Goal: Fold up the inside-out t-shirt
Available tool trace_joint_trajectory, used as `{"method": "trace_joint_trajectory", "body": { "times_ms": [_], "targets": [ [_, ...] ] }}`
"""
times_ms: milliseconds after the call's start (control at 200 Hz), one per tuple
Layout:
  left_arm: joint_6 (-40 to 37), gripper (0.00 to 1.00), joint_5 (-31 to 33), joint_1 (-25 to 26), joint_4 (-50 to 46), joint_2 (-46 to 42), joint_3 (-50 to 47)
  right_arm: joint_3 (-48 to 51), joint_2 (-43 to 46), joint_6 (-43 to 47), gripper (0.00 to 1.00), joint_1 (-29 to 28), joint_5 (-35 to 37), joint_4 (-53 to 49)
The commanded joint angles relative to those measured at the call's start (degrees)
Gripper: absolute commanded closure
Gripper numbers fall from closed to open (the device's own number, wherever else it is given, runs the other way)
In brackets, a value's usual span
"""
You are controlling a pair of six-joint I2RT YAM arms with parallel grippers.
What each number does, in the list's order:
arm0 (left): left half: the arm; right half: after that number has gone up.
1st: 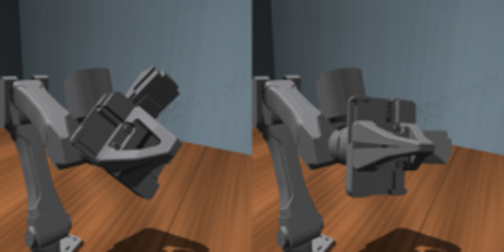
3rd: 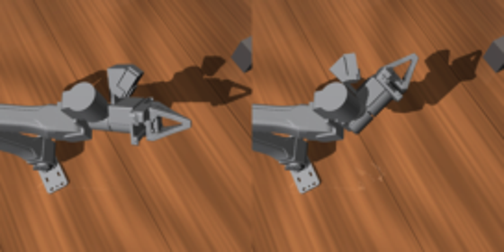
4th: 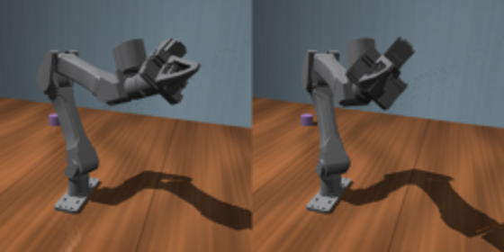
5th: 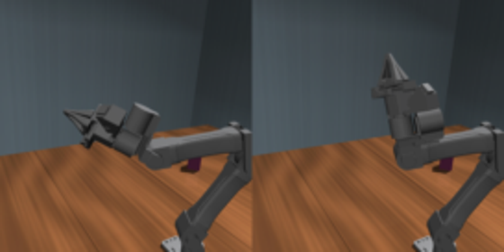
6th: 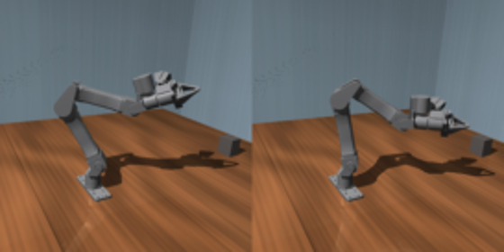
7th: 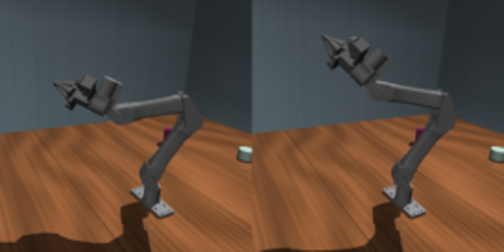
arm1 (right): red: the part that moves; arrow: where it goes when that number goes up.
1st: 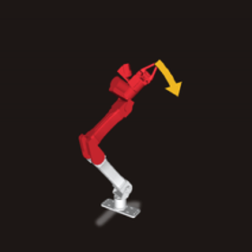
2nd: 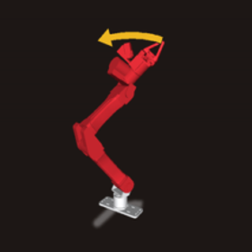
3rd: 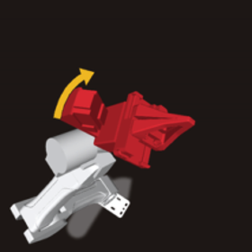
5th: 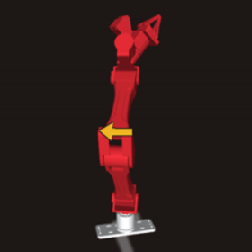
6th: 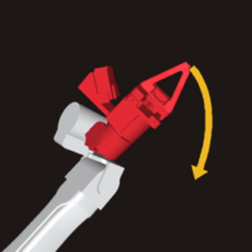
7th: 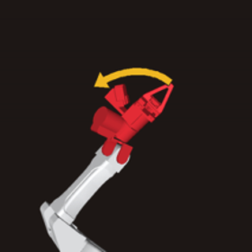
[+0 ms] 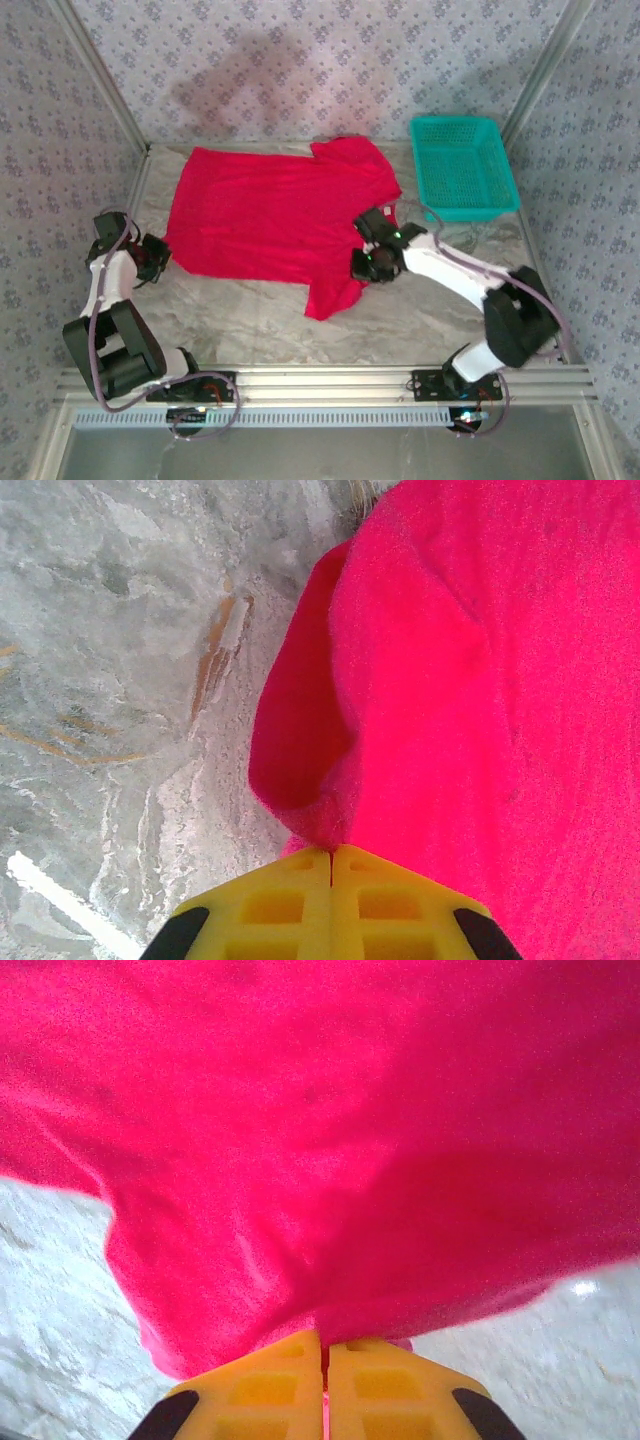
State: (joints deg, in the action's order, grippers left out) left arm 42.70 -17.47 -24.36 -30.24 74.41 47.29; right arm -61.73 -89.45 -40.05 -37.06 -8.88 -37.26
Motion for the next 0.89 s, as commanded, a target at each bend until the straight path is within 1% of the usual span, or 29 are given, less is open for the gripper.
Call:
{"method": "trace_joint_trajectory", "body": {
  "times_ms": [0,30,50,75,150,240,305,350,440,510,605,740,890],
  "targets": [
    [-0.5,1.00,-1.3,-0.1,-0.9,-0.7,-0.1,-10.2,-9.8,6.0,0.83,0.6,-0.8,-4.8],
    [-0.5,1.00,-1.3,-0.1,-0.8,-0.7,-0.2,-13.2,-12.2,7.0,0.76,0.7,-0.6,-5.5],
    [-0.6,1.00,-1.3,-0.1,-0.8,-0.6,-0.2,-14.9,-13.5,7.5,0.67,0.7,-0.5,-6.0],
    [-0.6,1.00,-1.4,0.0,-0.7,-0.5,-0.3,-17.0,-14.8,8.1,0.60,0.7,-0.2,-7.1],
    [-0.8,1.00,-1.6,0.0,-0.7,-0.3,-0.2,-21.0,-15.7,9.9,0.52,0.7,1.9,-9.2],
    [-1.4,1.00,-1.3,0.0,-1.2,-0.2,0.3,-18.4,-11.9,10.4,0.44,0.5,3.8,-8.6],
    [-1.5,1.00,-1.2,0.0,-1.0,-0.2,0.1,-14.4,-8.3,10.2,0.43,0.3,4.0,-7.3],
    [-1.5,1.00,-1.3,0.0,-0.7,-0.1,0.0,-11.2,-6.1,9.9,0.45,0.2,3.9,-5.6],
    [-1.0,1.00,-1.7,0.1,0.0,0.2,-0.4,-2.5,-2.4,8.2,0.52,0.2,-0.3,1.2],
    [-1.0,1.00,-1.6,0.1,0.1,0.4,-0.4,1.2,-1.8,7.0,0.54,0.0,-2.7,5.4],
    [-1.4,1.00,-1.5,0.0,-0.2,0.3,-0.4,3.0,-3.2,6.4,0.54,-0.8,-3.5,7.4],
    [-1.8,1.00,-1.1,0.0,-0.6,0.0,-0.4,3.0,-5.8,6.3,0.54,-2.3,-2.8,8.1],
    [-2.0,1.00,-1.0,0.0,-0.8,-0.1,-0.6,2.8,-7.1,6.6,0.50,-2.9,-1.1,7.6]
  ]
}}
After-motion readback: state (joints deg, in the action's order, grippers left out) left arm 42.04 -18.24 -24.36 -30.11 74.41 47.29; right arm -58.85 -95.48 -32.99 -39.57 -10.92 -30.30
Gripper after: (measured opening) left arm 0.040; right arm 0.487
